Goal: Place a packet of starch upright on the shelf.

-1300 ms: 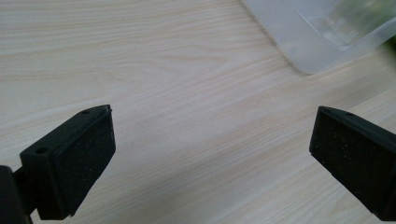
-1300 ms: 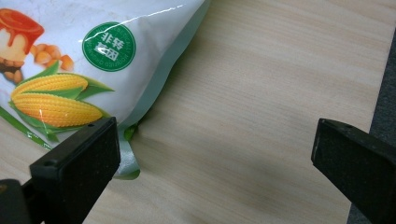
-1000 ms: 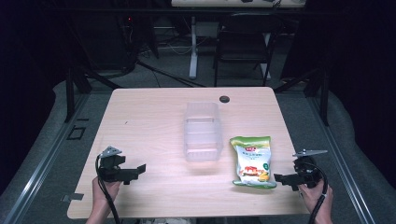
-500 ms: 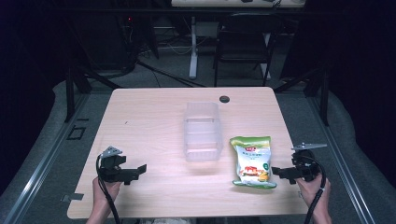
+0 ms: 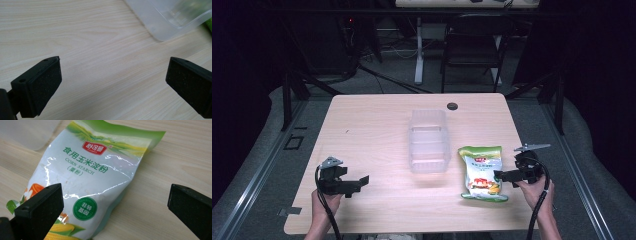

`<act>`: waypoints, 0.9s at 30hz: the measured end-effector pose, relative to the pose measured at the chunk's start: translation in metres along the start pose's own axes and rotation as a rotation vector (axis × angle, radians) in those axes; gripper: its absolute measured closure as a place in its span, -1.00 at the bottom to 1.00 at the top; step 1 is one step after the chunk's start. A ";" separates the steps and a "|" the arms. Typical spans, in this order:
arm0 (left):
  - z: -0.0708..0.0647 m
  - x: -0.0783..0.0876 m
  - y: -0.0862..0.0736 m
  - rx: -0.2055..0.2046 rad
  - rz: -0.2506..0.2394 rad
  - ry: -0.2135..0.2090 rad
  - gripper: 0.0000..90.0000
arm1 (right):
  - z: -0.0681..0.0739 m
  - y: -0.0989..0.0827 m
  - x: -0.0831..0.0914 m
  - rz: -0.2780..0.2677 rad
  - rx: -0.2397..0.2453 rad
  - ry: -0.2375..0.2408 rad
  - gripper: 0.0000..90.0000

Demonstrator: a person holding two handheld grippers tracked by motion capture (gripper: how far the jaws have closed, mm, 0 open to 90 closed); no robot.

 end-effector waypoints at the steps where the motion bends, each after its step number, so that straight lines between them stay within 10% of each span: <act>1: 0.000 0.000 0.000 -0.001 0.001 -0.002 -0.99 | 0.000 0.002 -0.001 0.000 0.003 -0.004 -1.00; 27: 0.000 0.000 0.000 -0.005 0.008 -0.003 -0.99 | -0.011 0.024 -0.039 0.022 -0.042 0.019 -0.62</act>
Point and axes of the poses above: each handheld gripper's, and its own axes: x roughly backward along the jaws, y roughly out of its top, z roughly to its left, the point moved 5 cm from there along -x, roughly forward along the jaws, and after that the axes turned 3 degrees about y, right-handed, at the moved point
